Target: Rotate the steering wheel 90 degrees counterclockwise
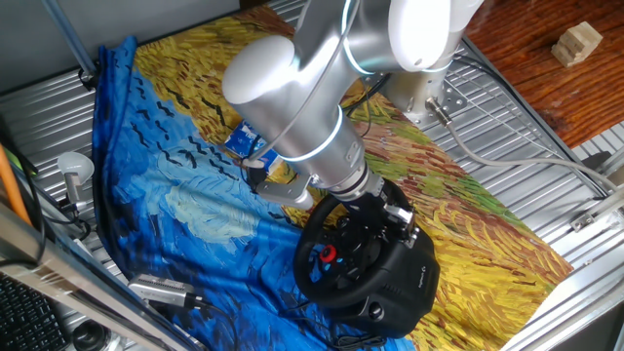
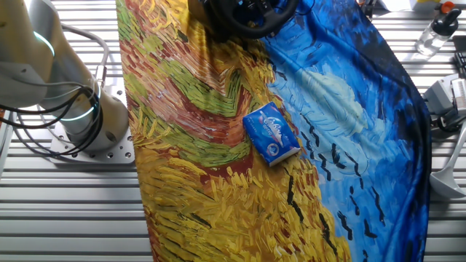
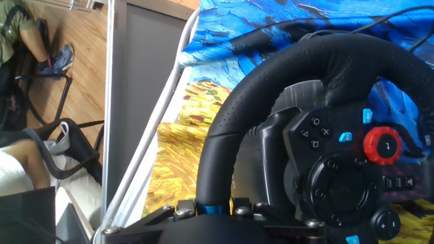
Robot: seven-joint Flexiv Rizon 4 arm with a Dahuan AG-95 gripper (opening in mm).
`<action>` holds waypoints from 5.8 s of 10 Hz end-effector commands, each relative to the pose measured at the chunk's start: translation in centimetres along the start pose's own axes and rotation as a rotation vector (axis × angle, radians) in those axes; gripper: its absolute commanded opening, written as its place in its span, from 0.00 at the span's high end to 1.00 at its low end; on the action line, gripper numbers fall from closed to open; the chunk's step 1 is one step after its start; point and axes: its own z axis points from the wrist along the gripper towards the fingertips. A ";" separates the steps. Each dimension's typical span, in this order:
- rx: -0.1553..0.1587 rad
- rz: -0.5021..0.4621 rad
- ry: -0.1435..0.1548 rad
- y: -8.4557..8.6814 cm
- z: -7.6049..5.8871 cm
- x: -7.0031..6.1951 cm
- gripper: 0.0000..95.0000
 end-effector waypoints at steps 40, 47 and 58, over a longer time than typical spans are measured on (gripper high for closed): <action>0.022 -0.065 -0.003 -0.1 0.2 2.3 1.00; 0.038 -0.044 -0.018 -0.1 0.2 2.3 1.00; 0.071 -0.033 -0.034 -0.1 0.2 2.3 1.00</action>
